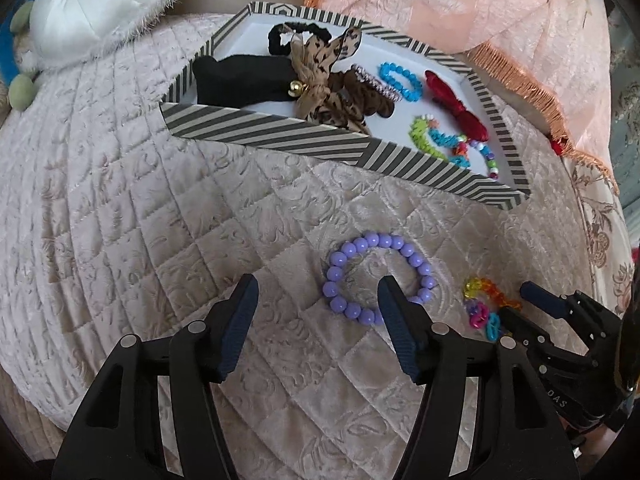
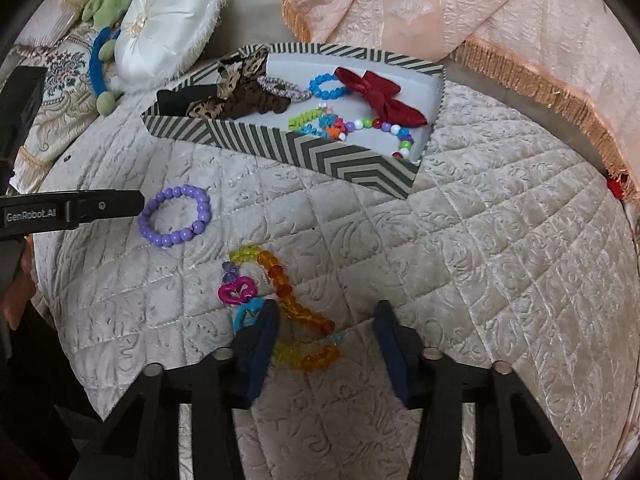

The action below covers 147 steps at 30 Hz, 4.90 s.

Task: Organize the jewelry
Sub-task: 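Move both open tools back toward the purple and rainbow bracelets, then grasp purple beaded bracelet with left tool while right tool grasps rainbow bracelet, then lower purple bracelet into tray with left tool while right tool drops rainbow bracelet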

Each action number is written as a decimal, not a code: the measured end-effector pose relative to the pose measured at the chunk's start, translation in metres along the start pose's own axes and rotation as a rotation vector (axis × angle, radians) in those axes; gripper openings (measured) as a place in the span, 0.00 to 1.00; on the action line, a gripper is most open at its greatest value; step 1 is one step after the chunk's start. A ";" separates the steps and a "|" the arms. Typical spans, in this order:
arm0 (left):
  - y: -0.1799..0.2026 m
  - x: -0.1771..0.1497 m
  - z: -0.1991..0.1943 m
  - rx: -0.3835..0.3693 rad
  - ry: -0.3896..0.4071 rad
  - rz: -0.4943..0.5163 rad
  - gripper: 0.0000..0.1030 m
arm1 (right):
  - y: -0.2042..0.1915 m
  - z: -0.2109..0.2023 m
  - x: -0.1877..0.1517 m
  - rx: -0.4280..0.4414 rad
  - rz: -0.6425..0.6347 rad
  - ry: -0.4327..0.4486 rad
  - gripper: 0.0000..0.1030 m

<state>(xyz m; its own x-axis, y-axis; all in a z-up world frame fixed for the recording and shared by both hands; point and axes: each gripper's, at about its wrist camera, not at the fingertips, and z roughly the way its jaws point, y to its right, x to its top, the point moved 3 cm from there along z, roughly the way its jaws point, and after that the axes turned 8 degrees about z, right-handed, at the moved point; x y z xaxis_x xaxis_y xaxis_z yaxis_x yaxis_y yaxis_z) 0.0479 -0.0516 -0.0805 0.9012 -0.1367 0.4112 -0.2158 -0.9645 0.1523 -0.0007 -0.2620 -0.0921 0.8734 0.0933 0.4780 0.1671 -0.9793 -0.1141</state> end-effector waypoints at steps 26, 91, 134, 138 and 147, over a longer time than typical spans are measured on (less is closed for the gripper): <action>0.024 0.018 -0.033 0.010 0.085 0.139 0.08 | -0.019 -0.074 0.032 0.044 -0.027 0.205 0.10; 0.021 0.178 -0.040 0.184 0.206 0.232 0.08 | -0.030 -0.022 0.169 0.022 -0.086 0.199 0.10; -0.054 0.236 0.085 0.183 0.088 0.045 0.08 | 0.001 0.135 0.265 -0.014 0.139 0.063 0.10; -0.052 0.234 0.085 0.179 0.090 0.053 0.09 | 0.007 0.141 0.262 -0.030 0.154 0.053 0.10; -0.054 0.220 0.076 0.192 0.103 0.060 0.40 | 0.013 0.121 0.252 -0.006 0.173 0.074 0.28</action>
<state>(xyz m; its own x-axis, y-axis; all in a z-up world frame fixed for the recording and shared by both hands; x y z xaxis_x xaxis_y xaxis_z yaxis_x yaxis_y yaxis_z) 0.2861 -0.0473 -0.0669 0.8437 -0.1812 0.5053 -0.1841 -0.9819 -0.0448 0.2773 -0.2294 -0.0789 0.8529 -0.0894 0.5143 0.0148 -0.9807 -0.1950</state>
